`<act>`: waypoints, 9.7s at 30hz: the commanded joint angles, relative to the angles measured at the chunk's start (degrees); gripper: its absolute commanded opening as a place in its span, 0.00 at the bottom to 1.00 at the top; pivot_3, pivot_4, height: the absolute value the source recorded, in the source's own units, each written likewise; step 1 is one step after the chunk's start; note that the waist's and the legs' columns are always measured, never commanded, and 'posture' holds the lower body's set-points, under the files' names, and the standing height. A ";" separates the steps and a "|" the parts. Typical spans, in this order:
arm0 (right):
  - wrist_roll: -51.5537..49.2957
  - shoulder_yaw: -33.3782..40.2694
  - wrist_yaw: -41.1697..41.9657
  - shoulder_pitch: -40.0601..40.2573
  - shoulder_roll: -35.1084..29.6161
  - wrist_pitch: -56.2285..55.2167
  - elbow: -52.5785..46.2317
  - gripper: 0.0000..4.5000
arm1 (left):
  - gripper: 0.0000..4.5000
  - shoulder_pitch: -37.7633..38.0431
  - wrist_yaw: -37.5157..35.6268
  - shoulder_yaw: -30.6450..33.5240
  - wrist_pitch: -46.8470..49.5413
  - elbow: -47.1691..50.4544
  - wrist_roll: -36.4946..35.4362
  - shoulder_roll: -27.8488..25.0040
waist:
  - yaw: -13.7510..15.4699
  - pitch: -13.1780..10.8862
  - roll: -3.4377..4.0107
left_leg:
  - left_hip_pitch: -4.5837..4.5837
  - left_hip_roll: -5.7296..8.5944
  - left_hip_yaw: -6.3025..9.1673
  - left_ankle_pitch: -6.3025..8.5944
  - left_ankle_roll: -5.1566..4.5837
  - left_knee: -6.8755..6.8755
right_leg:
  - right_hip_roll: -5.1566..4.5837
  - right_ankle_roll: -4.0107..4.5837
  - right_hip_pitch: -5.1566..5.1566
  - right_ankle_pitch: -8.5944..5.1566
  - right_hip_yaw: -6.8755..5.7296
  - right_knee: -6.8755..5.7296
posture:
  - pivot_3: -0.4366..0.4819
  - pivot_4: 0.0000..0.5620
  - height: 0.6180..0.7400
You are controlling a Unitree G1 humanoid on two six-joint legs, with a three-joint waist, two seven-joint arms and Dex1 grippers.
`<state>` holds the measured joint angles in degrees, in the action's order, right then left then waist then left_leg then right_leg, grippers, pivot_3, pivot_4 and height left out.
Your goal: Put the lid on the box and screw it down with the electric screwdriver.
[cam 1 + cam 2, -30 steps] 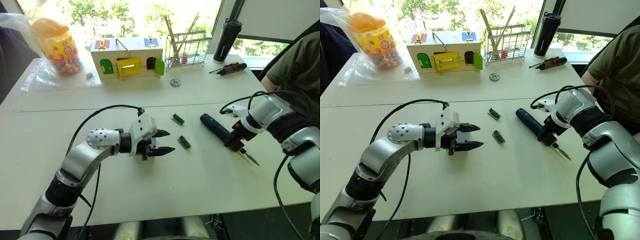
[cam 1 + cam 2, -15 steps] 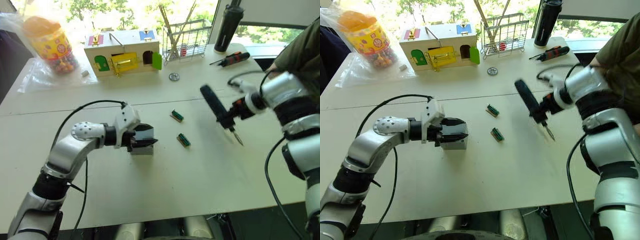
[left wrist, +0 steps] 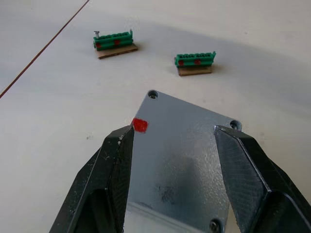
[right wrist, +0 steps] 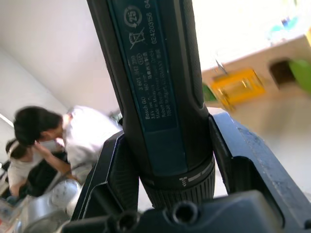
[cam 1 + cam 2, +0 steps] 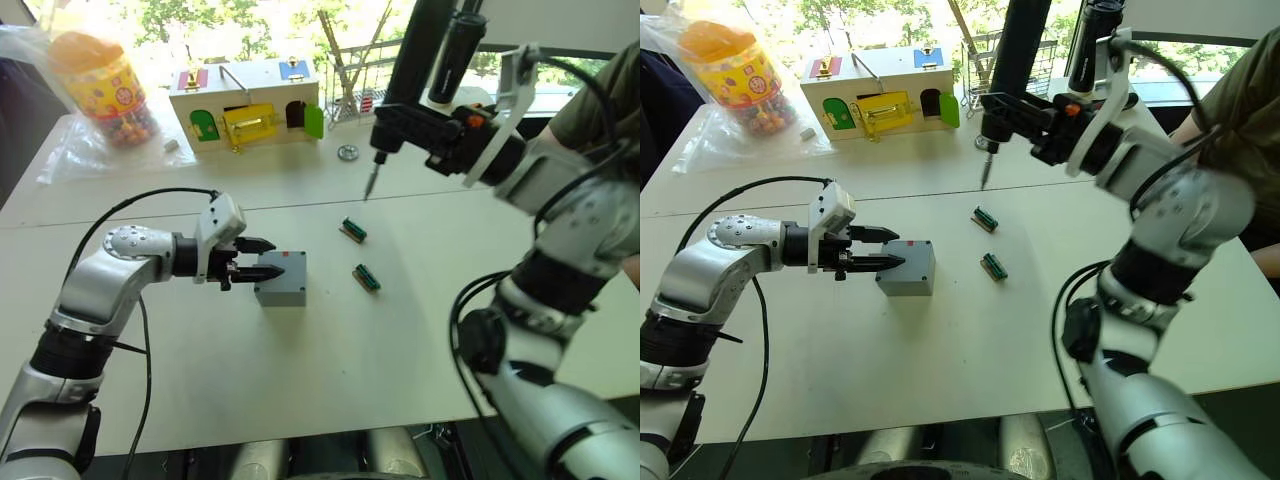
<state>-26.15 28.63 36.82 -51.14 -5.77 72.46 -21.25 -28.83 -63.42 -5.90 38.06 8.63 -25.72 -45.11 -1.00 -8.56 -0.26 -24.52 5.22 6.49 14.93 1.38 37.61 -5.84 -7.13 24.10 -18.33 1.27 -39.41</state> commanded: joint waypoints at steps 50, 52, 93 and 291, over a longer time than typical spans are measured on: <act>3.70 -35.94 -9.95 23.19 4.52 -41.90 3.90 0.39 | 0.31 2.77 0.18 -3.25 -1.99 1.14 4.62 -0.43 | -2.96 0.02 0.00 | 0.14 0.05 0.00 0.05 -0.08 -0.20 | 0.05 0.00 -0.04 0.00 -0.03 0.03 | 0.48 0.27 1.00; 4.85 -36.86 -9.63 24.15 4.08 -43.33 5.19 0.39 | 0.31 2.83 0.21 -3.17 -2.07 1.13 4.59 -0.38 | -2.96 0.02 0.00 | 0.14 0.05 0.00 0.05 -0.08 -0.20 | 0.05 0.00 -0.04 0.00 -0.03 0.03 | 0.48 0.27 1.00; 13.88 -47.09 -6.02 28.18 -0.15 -46.44 17.05 0.39 | 0.31 3.84 0.88 -3.49 -1.80 1.77 4.49 -0.09 | -2.79 1.12 0.02 | 2.18 -0.05 0.04 0.48 -0.73 -0.73 | 0.19 0.00 -1.73 -0.04 0.11 0.40 | 0.48 0.27 1.00; 6.55 -42.89 13.69 13.82 -28.47 -19.99 0.51 1.00 | 0.29 4.54 3.20 3.40 -6.53 -5.67 9.39 -1.20 | 0.05 0.00 0.13 | 0.98 -0.03 0.02 0.21 -0.30 -0.38 | 0.01 -0.03 -1.24 -0.01 -0.05 1.07 | 0.48 0.27 1.00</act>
<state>-17.05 -19.83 50.07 -35.22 -33.82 51.66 -18.44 -22.79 -58.79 -5.86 30.44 0.39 -13.94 -45.16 -0.95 -8.55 -0.13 -23.53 5.19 6.53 15.15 1.08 37.23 -5.83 -7.15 22.85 -18.33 1.22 -38.34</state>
